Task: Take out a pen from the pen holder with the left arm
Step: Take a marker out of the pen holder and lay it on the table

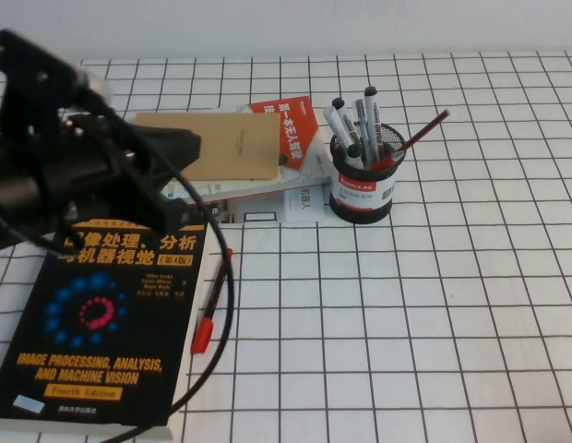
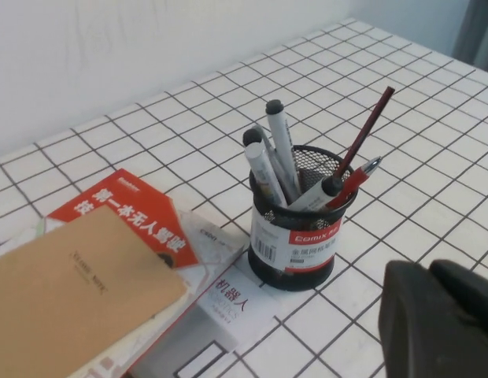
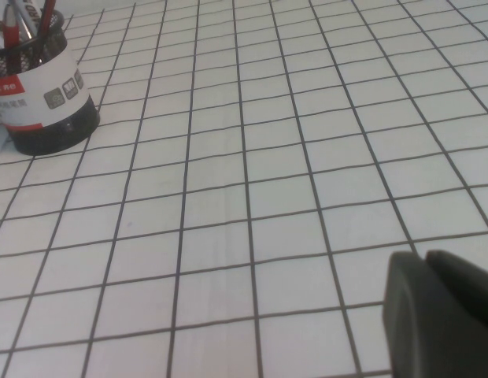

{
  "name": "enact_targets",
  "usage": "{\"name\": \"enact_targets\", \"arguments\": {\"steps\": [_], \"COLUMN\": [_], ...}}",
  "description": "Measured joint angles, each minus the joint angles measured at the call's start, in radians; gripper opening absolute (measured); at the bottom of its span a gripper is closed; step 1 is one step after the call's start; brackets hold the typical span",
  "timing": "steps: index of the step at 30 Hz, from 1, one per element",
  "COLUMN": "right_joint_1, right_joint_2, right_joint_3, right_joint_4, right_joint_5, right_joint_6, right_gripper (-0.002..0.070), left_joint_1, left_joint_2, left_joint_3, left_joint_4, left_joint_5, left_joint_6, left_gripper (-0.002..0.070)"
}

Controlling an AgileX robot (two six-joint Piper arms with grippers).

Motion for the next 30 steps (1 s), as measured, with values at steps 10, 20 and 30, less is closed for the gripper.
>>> {"name": "enact_targets", "arguments": {"steps": [10,20,30], "right_joint_1": [0.0,0.0,0.0], "right_joint_2": [0.0,0.0,0.0], "right_joint_3": [0.0,0.0,0.0], "right_joint_4": [0.0,0.0,0.0], "right_joint_5": [0.0,0.0,0.0], "right_joint_6": [0.0,0.0,0.0], "right_gripper": [-0.0016,-0.0017,-0.0017], "left_joint_1": [-0.173,-0.204,-0.204], "left_joint_2": [0.289,0.487,0.61], "left_joint_3": [-0.169,-0.234,-0.318], "left_joint_4": [-0.055,-0.194,-0.307], "left_joint_5": [-0.075,0.029,0.027], "left_joint_6": [0.094,0.492,0.815], "left_gripper": [-0.0001,0.035,0.0456]}}
